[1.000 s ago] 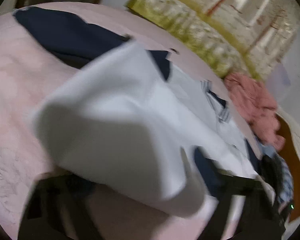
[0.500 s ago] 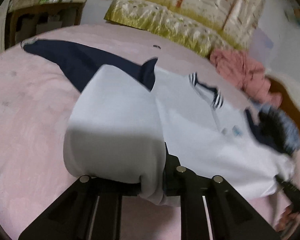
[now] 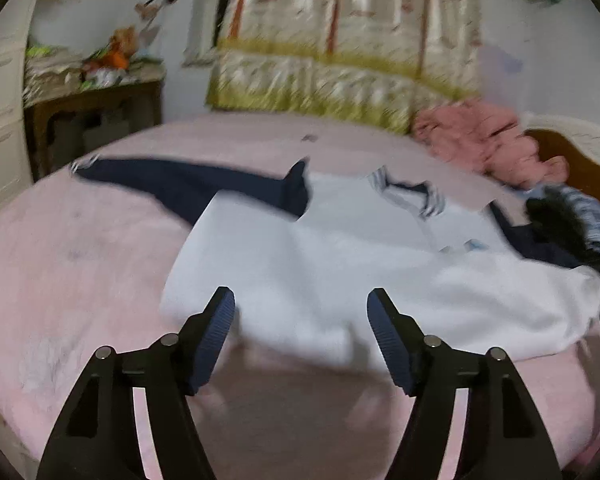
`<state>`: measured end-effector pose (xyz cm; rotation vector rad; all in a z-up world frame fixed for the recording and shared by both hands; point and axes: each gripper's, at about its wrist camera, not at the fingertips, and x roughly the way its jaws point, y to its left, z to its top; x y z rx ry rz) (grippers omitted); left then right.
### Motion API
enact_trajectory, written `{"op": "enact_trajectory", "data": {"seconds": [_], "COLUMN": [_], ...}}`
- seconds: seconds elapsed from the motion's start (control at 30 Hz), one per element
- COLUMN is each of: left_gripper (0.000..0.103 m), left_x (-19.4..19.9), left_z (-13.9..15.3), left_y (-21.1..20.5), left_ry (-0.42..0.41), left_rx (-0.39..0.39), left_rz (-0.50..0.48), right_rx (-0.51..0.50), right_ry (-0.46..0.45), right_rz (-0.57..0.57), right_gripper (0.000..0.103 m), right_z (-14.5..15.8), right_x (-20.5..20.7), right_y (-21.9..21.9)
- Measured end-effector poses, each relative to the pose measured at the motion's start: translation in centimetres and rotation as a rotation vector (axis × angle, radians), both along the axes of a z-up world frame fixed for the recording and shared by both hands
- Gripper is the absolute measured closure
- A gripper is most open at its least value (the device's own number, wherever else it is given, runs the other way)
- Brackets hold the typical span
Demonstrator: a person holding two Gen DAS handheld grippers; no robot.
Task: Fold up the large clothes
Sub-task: 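Open both grippers and release the folded body below the collar, then move the right gripper to the navy sleeve cuff while the left gripper stays open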
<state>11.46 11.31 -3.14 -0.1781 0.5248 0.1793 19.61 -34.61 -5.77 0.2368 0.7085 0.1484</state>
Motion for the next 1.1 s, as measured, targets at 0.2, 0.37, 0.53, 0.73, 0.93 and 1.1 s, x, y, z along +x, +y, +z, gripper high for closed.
{"op": "enact_trajectory", "data": {"seconds": [0.2,0.37,0.53,0.73,0.93,1.1], "left_gripper": [0.03,0.016,0.0,0.0,0.0,0.0], "left_x": [2.1,3.0,4.6,10.3,15.0,17.2], "left_z": [3.3,4.6,3.8,3.8,2.3,-2.3], "left_y": [-2.8,-4.7,-5.8,-6.0,-5.7,-5.7], "left_ry": [-0.088,-0.14,-0.191,-0.14,-0.148,-0.002], "left_rx": [0.053,0.068,0.104,0.11,0.142,0.165], "left_rz": [-0.058,-0.096,-0.167,-0.151,-0.076,-0.1], "right_rx": [-0.036,-0.025,0.01,0.097,0.212,0.173], "right_ry": [-0.053,-0.071,-0.042,0.004,0.098,0.133], "right_rz": [-0.041,-0.053,-0.092,-0.19,-0.294,-0.391], "right_gripper": [0.053,0.046,0.035,0.035,0.035,0.045], "right_z": [2.5,2.8,2.3,2.0,-0.1,-2.9], "right_x": [-0.3,0.3,1.8,3.9,9.8,15.0], "right_y": [-1.4,-2.4,-5.0,-11.0,-16.6,-18.7]}}
